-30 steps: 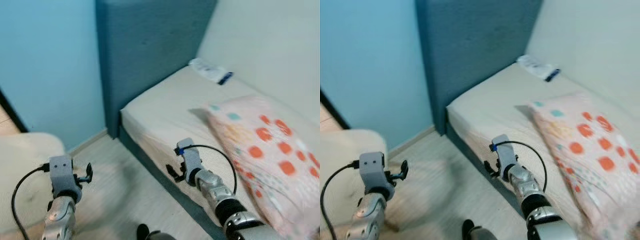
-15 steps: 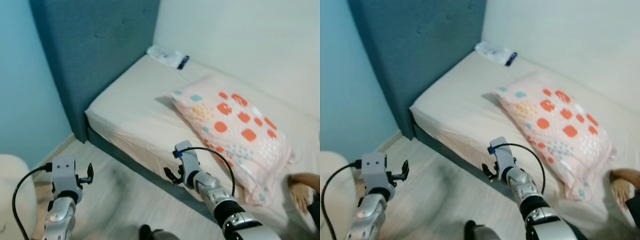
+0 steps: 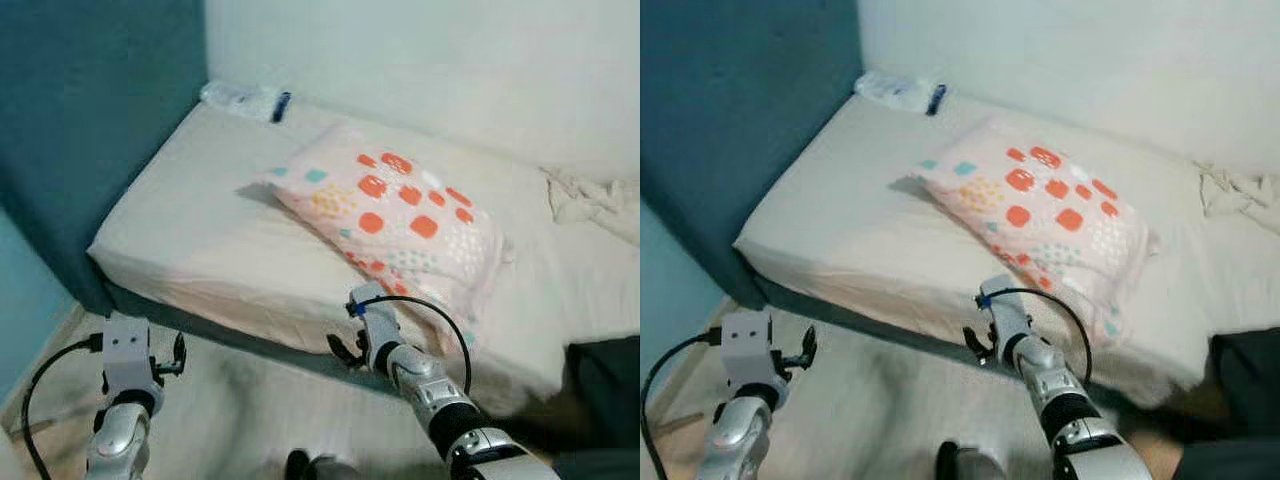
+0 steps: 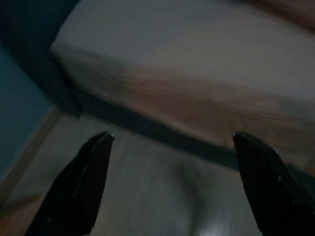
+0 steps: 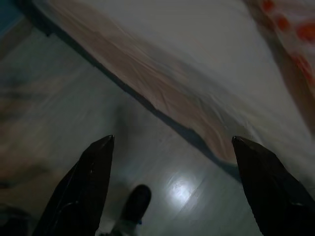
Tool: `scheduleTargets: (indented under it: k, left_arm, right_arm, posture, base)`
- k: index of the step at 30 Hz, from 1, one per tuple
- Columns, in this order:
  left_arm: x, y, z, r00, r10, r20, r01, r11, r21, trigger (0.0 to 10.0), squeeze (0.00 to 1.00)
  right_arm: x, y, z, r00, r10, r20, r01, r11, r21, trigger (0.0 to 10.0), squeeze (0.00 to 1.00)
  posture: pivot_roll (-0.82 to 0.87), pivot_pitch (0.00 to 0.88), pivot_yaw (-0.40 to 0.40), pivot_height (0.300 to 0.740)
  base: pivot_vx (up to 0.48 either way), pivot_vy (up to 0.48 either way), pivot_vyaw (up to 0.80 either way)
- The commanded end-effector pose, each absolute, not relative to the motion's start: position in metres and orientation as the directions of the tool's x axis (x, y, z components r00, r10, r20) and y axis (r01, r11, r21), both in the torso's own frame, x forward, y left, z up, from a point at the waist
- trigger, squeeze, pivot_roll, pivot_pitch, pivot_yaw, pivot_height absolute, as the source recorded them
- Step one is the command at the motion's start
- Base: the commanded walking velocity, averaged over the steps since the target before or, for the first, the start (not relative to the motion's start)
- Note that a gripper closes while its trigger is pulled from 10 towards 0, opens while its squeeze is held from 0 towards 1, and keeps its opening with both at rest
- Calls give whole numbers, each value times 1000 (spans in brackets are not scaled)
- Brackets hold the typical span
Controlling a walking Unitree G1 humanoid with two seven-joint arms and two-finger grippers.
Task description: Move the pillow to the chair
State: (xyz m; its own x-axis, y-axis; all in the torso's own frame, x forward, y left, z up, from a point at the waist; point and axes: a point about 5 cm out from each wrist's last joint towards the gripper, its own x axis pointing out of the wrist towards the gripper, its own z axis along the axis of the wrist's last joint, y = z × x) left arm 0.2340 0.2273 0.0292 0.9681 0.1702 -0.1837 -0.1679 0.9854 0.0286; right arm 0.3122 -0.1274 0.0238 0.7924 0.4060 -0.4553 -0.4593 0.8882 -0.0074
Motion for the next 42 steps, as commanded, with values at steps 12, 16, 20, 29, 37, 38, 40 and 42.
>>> scheduleTargets:
  k: [12,16,20,29,37,38,40,42]
  left_arm:
    - [185,198,42,985,99,-140,-100,995,-2,10000,0]
    - [176,196,51,983,135,-121,-136,991,2,10000,0]
    - [161,176,70,989,102,-107,-108,992,-57,10000,0]
    - [148,163,82,989,89,-121,-99,992,-77,10000,0]
    - [117,151,100,982,50,-180,-89,973,-214,10000,0]
    - [112,145,105,985,28,-172,-69,968,-239,10000,0]
    - [109,139,109,986,14,-166,-58,964,-261,10000,0]
    - [109,138,110,986,46,-163,-91,955,-284,10000,0]
  right_arm:
    - [283,-148,48,840,490,-235,-512,858,-41,10000,0]
    - [267,-152,54,851,480,-214,-501,864,-56,10000,0]
    - [254,-155,67,865,466,-186,-487,870,-83,10000,0]
    - [238,-157,78,877,440,-191,-451,892,-17,10000,0]
    - [199,-155,101,841,503,-198,-488,864,122,10000,0]
    - [195,-156,102,848,488,-206,-472,873,123,10000,0]
    - [194,-158,103,856,473,-208,-454,881,135,10000,0]
    - [196,-156,100,860,474,-189,-445,878,178,10000,0]
  posture:
    - [14,175,-139,740]
    - [13,182,-138,740]
    - [13,192,-140,740]
    - [21,210,-143,740]
    - [24,232,-142,740]
    - [25,235,-139,740]
    - [22,238,-139,740]
    - [25,232,-136,740]
  base:
    - [0,0,-612]
    - [0,0,0]
    - [0,0,0]
    - [0,0,0]
    - [0,0,0]
    - [0,0,0]
    - [0,0,0]
    - [0,0,0]
